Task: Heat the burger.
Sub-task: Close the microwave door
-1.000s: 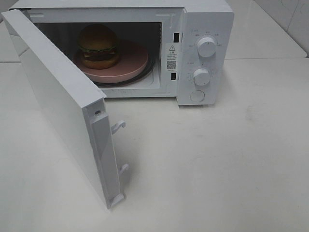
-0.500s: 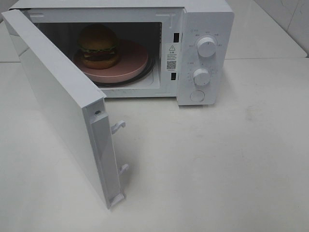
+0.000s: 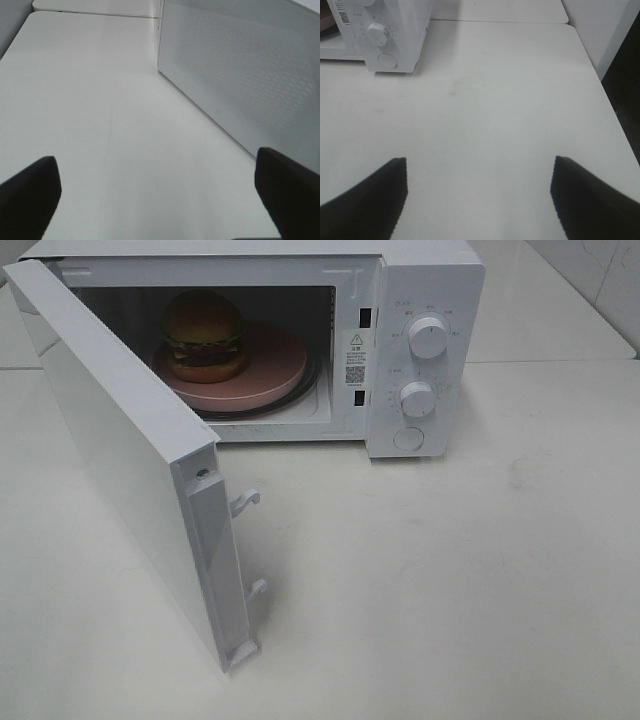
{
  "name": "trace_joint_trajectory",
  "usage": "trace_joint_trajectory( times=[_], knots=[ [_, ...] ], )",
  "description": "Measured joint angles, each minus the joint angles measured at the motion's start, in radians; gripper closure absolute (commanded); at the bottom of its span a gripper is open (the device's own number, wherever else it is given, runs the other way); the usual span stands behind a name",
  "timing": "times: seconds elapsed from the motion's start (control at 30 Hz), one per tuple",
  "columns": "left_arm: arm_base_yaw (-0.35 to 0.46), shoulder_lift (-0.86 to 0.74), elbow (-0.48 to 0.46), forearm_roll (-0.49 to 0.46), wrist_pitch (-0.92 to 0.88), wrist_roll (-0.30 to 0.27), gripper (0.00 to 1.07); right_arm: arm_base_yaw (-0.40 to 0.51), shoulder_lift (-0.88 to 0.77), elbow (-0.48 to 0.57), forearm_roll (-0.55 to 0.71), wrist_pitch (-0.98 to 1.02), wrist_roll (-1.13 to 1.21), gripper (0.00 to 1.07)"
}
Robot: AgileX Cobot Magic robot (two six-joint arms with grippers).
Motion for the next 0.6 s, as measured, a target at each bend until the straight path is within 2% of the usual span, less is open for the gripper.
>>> trace_joint_trajectory(
  times=[0.6],
  knots=[
    [0.0, 0.0, 0.0, 0.0, 0.0, 0.0, 0.09, 0.0, 0.0, 0.0, 0.0, 0.0, 0.0, 0.31]
  ],
)
